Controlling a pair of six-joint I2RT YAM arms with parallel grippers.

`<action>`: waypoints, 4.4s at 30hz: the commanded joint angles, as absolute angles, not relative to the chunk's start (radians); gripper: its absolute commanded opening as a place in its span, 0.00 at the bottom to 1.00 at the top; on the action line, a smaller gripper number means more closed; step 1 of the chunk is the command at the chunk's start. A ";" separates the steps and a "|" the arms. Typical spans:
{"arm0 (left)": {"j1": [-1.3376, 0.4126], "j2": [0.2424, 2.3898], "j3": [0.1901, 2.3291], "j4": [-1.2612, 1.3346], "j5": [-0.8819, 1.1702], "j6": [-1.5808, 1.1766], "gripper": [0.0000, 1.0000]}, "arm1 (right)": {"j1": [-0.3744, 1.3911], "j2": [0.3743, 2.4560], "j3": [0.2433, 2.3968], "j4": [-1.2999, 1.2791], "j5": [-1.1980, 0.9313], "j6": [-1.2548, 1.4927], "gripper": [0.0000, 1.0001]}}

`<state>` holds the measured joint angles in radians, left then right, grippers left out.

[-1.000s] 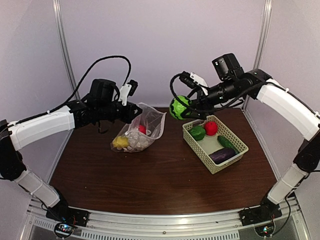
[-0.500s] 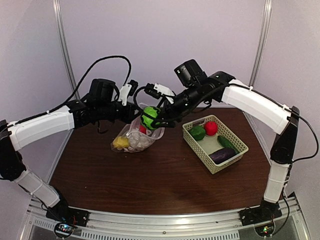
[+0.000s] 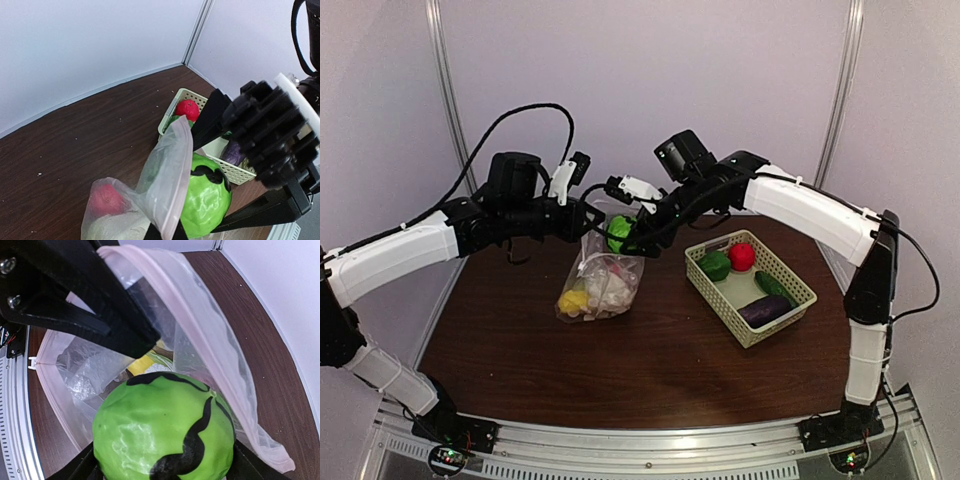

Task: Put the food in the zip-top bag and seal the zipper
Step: Place the fake fruit in the zipper food storage bag, then adjust the zipper food storage bag, then pick up the fake fruit from the bin.

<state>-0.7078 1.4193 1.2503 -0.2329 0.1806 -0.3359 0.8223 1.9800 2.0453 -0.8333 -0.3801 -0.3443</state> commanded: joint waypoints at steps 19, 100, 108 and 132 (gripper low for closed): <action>-0.695 1.413 1.253 -0.175 0.228 -0.342 0.00 | 0.833 1.860 2.014 -1.044 -0.489 -0.766 0.95; -0.455 1.608 1.408 -0.307 0.590 -0.463 0.00 | 0.413 1.783 1.595 -0.760 -0.242 -0.512 0.75; -0.475 1.621 1.407 -0.322 0.574 -0.450 0.00 | 0.404 1.915 1.642 -0.762 -0.169 -0.455 0.80; -0.479 1.637 1.405 -0.322 0.590 -0.448 0.00 | 0.289 2.081 1.795 -0.827 -0.226 -0.471 0.92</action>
<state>-0.4732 1.6299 1.4170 -0.3191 0.5846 -0.4622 0.3008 2.0964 1.7794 -0.8120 -0.2466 -0.4450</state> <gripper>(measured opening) 0.007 0.941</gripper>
